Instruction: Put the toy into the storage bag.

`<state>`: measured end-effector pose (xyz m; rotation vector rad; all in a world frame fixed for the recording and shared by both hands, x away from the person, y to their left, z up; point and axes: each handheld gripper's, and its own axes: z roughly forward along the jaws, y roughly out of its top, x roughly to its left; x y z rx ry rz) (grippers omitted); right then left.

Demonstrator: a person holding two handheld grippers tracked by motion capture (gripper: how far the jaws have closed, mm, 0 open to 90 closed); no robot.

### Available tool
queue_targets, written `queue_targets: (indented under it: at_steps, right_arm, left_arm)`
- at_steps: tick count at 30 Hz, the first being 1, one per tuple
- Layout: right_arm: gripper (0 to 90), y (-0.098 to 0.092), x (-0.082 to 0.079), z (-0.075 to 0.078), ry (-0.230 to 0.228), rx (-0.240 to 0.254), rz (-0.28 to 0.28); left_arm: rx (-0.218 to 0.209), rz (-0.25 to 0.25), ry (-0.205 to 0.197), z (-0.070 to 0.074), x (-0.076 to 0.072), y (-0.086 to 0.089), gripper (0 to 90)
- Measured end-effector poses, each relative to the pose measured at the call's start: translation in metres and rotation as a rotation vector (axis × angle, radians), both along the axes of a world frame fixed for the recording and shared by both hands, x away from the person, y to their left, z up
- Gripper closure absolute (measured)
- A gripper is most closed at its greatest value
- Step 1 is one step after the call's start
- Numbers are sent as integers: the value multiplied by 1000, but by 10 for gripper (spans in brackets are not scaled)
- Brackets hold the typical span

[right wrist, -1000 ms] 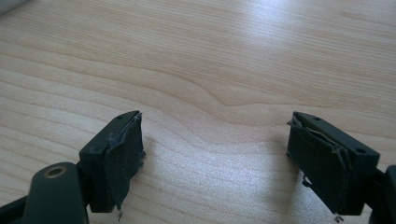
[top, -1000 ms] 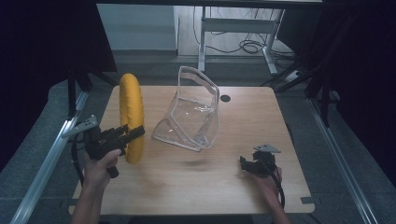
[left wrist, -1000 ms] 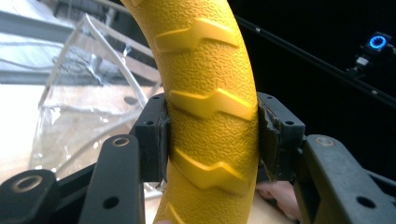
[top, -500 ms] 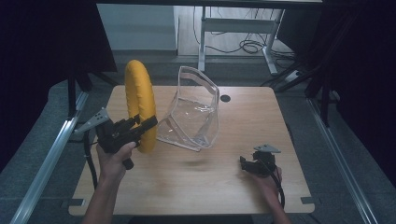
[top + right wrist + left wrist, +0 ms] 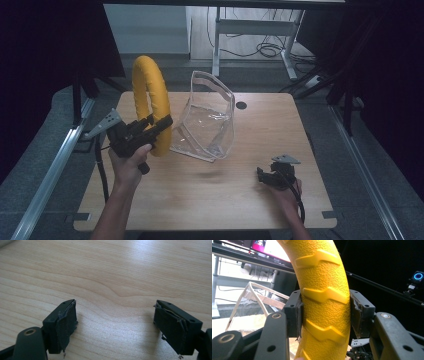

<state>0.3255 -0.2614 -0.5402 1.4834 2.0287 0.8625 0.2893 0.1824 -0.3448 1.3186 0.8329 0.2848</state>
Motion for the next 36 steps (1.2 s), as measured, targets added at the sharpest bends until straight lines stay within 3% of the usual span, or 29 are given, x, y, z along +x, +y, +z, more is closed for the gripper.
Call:
queue_targets:
  at_steps: [23, 36]
  right_arm:
    - [189, 1, -1, 0, -12, -13, -1]
    - [189, 2, -1, 0, -14, -18, -1]
  left_arm:
    - [12, -24, -85, 39, -1, -28, 508]
    - [29, -44, -106, 53, 3, -45, 508]
